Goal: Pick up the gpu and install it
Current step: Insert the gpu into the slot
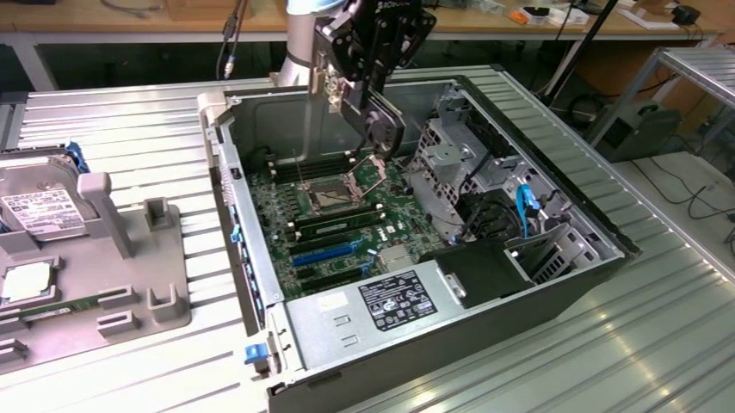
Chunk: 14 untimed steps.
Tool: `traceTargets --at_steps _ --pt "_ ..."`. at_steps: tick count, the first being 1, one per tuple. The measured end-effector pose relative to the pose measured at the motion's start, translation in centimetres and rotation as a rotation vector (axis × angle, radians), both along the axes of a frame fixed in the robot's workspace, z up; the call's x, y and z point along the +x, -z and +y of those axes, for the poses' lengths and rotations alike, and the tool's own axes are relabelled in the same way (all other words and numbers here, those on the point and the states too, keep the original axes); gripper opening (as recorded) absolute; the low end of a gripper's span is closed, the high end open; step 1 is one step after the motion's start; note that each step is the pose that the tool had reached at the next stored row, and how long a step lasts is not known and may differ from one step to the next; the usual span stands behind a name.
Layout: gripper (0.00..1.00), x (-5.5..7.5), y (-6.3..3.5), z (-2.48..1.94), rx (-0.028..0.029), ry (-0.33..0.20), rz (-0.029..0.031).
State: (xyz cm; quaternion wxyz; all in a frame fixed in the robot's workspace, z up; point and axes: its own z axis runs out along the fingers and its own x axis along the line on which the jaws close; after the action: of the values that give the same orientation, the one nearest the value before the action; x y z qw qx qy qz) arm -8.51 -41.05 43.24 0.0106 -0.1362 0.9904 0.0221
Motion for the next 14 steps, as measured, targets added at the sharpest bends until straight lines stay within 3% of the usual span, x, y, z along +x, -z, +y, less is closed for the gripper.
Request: traceTargets --at_steps 14 --pt "0.27 0.0 0.0 0.0 0.0 -0.173 0.0"
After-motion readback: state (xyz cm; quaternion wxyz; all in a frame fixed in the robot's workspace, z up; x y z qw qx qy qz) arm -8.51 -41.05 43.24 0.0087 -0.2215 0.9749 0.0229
